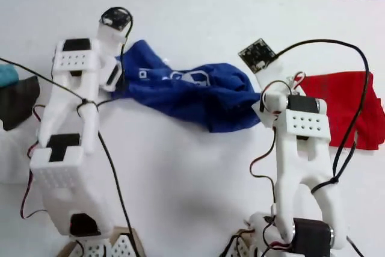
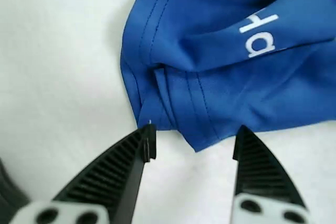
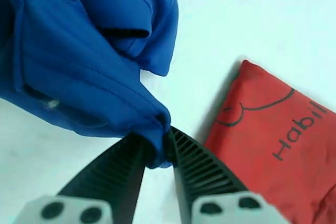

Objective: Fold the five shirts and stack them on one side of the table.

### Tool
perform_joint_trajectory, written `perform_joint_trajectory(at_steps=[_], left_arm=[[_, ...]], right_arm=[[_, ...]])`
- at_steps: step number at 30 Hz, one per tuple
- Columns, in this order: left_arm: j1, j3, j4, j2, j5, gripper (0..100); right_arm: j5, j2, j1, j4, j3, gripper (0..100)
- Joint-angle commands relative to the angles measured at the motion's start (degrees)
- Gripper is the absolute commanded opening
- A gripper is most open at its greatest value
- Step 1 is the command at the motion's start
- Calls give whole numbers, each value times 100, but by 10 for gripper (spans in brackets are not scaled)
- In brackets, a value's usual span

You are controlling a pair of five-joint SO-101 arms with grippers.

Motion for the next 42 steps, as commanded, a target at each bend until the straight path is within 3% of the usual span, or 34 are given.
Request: perform_joint_trajectory(at_steps=[1,14,33,39,42], left_arm=[[9,-251,123,-35,-62,259],[70,347,-141,343,-70,259],[88,-92,-211,651,-70,251],[79,-136,-202,615,-62,12],[70,-136,-202,589,-62,21]], right_arm=[[0,-277,-75,-22,-18,21],[0,-277,-48,-22,-18,21],[0,-277,-48,-13,-18,21],[0,-277,-75,-13,9,21],[9,-277,-84,-31,44,21]])
